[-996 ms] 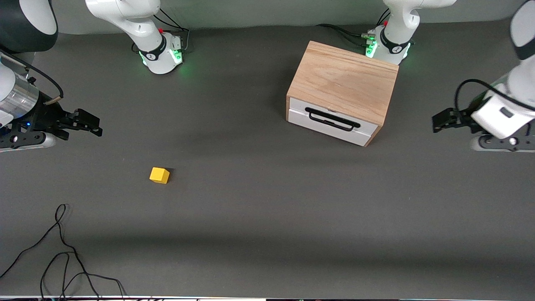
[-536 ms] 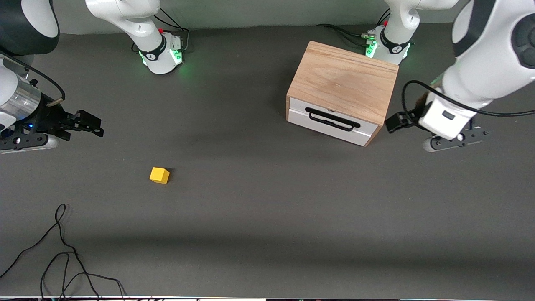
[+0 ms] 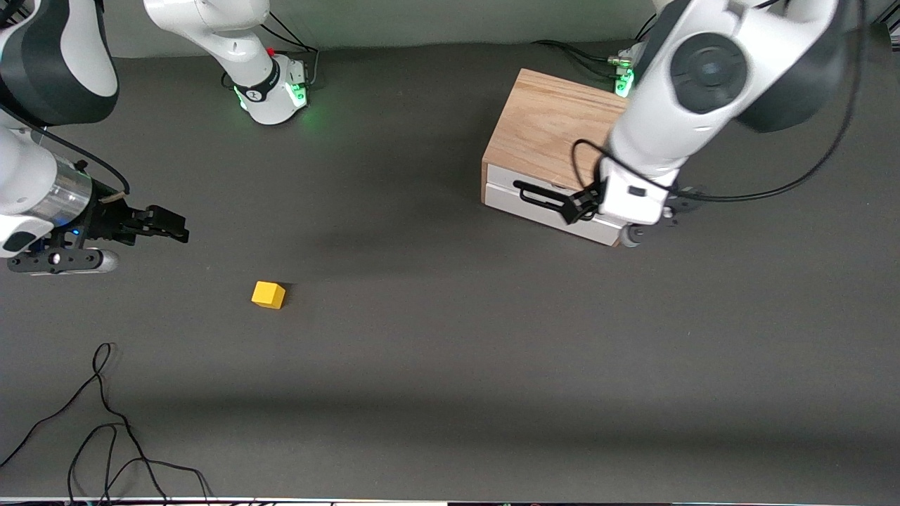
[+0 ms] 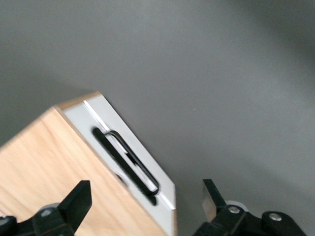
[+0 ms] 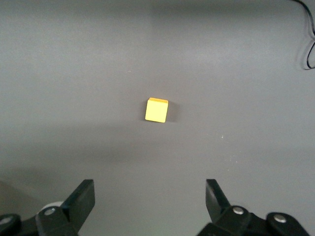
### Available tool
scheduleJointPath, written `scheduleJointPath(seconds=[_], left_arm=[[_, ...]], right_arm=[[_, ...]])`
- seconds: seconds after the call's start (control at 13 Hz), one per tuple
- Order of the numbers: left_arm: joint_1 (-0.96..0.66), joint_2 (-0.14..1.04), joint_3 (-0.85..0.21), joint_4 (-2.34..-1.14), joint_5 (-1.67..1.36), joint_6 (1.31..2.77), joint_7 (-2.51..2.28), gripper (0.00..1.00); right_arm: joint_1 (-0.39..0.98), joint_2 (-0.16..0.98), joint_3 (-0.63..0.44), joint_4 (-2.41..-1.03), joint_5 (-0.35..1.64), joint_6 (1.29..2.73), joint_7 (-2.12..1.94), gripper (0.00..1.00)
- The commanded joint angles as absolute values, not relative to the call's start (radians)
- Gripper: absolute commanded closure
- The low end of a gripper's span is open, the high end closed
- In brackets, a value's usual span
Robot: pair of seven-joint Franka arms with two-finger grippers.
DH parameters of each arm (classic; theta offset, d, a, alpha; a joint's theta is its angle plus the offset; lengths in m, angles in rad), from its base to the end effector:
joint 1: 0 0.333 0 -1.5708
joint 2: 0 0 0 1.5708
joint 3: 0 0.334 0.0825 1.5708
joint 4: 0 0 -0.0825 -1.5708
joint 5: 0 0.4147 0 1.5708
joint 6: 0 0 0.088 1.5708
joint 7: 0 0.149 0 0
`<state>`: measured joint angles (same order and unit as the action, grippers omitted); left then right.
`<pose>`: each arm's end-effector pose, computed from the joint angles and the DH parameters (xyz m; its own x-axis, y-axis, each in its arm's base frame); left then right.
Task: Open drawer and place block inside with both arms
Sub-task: 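Reach the left gripper toward the black drawer handle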
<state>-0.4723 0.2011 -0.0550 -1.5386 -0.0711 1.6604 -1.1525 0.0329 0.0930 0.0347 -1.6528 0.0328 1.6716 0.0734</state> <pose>0.5547 -0.3316 0.5005 0.7993 0.5915 -0.1062 0.5911 -0.8057 -0.0395 0.6109 0.0453 0.5119 0.9970 -0.0092 -0.0765 -0.0115 -0.9995 -0.0300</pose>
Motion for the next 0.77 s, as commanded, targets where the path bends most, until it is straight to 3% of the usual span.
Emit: scheduleJointPath(seconds=[0.0,0.69], left_arm=[[-0.535,0.224,-0.038,-1.54,-0.074,1.712,-1.389,0.0],[-0.634,0.236,-0.041,-1.54,-0.038,1.516,-1.671,0.0]], right_arm=[[0.043,0.106,0.037,-1.643,0.015,1.684,0.107,0.0],[0.051,0.117,0.069,-1.637,0.012,1.71,0.109,0.0]])
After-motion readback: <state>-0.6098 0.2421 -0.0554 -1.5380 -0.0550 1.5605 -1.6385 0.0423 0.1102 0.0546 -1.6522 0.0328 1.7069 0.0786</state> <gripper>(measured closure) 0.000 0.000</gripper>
